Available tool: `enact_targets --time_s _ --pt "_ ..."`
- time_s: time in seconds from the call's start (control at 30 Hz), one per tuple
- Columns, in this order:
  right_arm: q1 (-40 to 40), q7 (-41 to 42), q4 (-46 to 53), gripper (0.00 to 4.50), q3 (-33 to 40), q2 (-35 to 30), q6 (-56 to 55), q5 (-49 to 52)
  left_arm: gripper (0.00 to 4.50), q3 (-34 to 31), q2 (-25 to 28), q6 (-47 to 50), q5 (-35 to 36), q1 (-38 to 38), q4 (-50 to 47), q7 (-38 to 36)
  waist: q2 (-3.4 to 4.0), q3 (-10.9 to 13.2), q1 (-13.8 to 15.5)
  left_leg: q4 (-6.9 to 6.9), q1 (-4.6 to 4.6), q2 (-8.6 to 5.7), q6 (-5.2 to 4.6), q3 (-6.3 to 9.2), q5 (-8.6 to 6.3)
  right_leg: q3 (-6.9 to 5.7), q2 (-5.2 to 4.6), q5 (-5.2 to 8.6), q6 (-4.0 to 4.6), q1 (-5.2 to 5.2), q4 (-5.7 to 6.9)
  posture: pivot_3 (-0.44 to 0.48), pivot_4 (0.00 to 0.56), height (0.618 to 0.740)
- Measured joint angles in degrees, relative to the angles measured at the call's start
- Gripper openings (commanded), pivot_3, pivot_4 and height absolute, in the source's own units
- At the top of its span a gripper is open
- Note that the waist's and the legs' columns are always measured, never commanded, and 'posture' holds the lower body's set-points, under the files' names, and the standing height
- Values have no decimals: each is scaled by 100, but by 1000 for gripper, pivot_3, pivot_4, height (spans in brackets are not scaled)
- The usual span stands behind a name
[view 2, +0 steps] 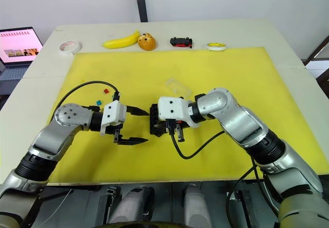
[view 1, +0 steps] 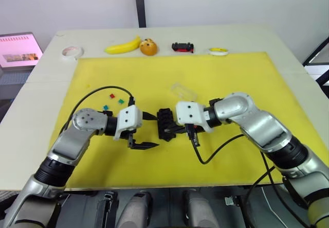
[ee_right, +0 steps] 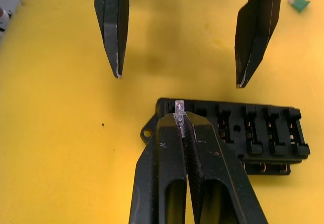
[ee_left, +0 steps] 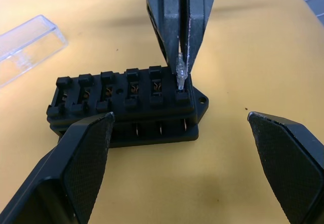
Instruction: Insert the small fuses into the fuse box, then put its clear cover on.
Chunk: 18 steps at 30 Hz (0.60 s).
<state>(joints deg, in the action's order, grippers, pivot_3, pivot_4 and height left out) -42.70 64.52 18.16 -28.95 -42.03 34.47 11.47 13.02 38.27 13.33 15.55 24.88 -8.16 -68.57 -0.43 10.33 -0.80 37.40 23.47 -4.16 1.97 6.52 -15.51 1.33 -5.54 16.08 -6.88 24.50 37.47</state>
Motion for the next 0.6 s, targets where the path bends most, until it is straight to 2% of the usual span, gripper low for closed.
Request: enact_targets --time_s 0.6 --pt "8 105 -146 0 14 125 6 -174 4450 0 -25 137 1 11 -155 3 0 -2 0 8 0 0 0 0 0 0 0 0 0 0 7 0 150 740"
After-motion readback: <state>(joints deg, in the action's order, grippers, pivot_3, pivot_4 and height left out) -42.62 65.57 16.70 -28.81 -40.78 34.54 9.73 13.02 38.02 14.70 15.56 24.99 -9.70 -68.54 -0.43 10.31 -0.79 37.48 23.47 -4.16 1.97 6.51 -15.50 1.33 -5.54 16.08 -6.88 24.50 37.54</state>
